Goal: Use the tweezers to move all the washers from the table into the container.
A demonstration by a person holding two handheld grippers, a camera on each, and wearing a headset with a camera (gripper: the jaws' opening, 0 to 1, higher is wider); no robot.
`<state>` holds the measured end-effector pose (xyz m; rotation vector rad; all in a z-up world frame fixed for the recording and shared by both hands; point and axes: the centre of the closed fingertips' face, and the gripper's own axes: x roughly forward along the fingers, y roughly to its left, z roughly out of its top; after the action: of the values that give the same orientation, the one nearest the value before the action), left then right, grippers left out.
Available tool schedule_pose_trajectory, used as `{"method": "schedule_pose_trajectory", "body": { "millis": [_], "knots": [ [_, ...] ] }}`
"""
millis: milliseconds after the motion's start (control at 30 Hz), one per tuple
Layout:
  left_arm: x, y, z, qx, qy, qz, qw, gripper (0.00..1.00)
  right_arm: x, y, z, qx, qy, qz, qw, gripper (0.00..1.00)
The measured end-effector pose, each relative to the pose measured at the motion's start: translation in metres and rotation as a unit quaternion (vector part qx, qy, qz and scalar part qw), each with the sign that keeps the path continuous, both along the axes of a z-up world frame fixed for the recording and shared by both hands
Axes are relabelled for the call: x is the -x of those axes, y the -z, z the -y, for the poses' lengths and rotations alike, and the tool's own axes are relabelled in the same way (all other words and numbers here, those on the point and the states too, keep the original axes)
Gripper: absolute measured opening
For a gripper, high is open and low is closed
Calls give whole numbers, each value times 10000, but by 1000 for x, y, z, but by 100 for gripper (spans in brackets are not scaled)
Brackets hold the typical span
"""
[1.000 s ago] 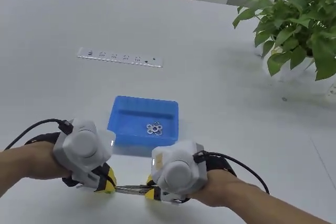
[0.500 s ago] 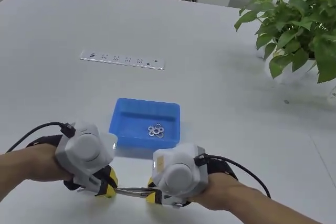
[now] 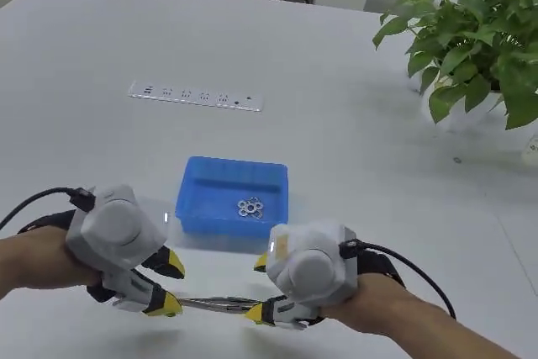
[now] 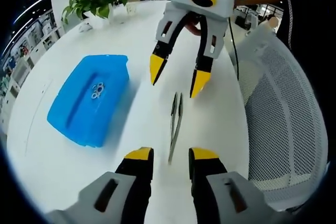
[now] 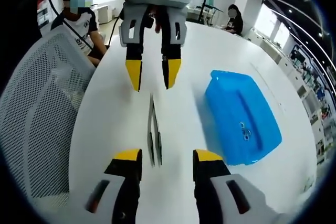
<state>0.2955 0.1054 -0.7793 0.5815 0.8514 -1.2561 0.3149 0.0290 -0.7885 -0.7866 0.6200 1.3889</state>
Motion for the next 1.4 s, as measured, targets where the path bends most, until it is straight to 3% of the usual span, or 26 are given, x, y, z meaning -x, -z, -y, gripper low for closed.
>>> {"method": "schedule_pose_trajectory", "body": {
  "millis": [267, 400, 633, 1033, 1267, 1400],
  "knots": [
    [-3, -29, -8, 411, -382, 190, 9982, 45, -14, -24, 23, -523, 716, -46, 9961, 57],
    [-6, -39, -12, 525, -484, 302, 9970, 53, -23, -36, 36, -840, 1096, -92, 9904, 65],
    [-12, -57, -16, 696, -600, 420, 9949, 65, -34, -50, 61, -1155, 1484, -144, 9820, 81],
    [-24, -79, -21, 1032, -758, 651, 9896, 85, -42, -72, 74, -1437, 1557, -76, 9773, 100],
    [-31, -89, -27, 1272, -964, 808, 9839, 95, -49, -84, 81, -1584, 1578, -19, 9747, 100],
    [-30, -87, -30, 1318, -1031, 744, 9831, 99, -51, -85, 85, -1598, 1575, -6, 9745, 100]
  ]
}}
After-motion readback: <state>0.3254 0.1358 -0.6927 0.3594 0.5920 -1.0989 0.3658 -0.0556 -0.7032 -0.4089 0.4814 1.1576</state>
